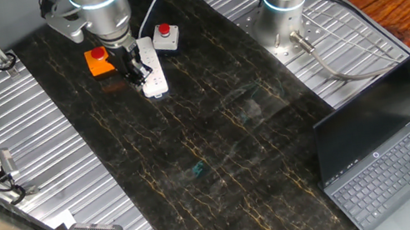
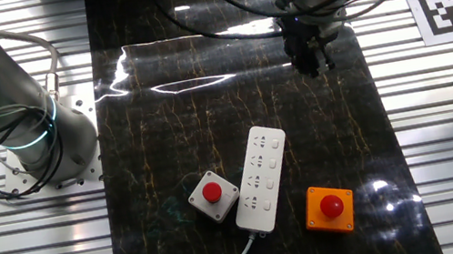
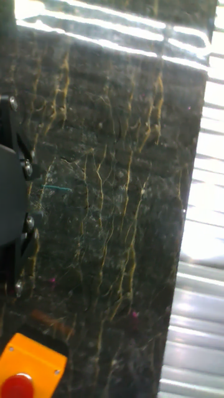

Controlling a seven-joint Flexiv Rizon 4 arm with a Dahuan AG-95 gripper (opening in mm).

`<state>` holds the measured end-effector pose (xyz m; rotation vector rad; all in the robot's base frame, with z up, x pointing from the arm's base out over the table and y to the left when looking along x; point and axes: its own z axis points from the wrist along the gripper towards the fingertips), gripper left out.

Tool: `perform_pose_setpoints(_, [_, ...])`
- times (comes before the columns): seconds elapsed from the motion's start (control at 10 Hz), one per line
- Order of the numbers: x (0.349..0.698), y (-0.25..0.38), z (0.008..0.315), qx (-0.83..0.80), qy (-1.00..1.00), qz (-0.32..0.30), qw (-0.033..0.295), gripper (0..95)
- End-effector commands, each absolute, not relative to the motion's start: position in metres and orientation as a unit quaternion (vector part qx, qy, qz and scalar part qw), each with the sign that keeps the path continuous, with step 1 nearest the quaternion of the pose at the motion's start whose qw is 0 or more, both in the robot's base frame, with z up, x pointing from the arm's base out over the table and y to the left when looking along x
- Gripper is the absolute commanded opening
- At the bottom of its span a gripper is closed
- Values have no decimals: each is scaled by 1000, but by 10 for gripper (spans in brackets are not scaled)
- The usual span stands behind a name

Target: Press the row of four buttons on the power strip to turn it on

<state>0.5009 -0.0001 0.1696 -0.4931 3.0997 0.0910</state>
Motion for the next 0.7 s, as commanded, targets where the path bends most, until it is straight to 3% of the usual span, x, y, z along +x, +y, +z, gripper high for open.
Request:
perform_pose_setpoints(0.1, [501,-1,166,-169,985,29,0,0])
perform_pose_setpoints(0.7, [498,-9,158,-190,981,22,-10,0])
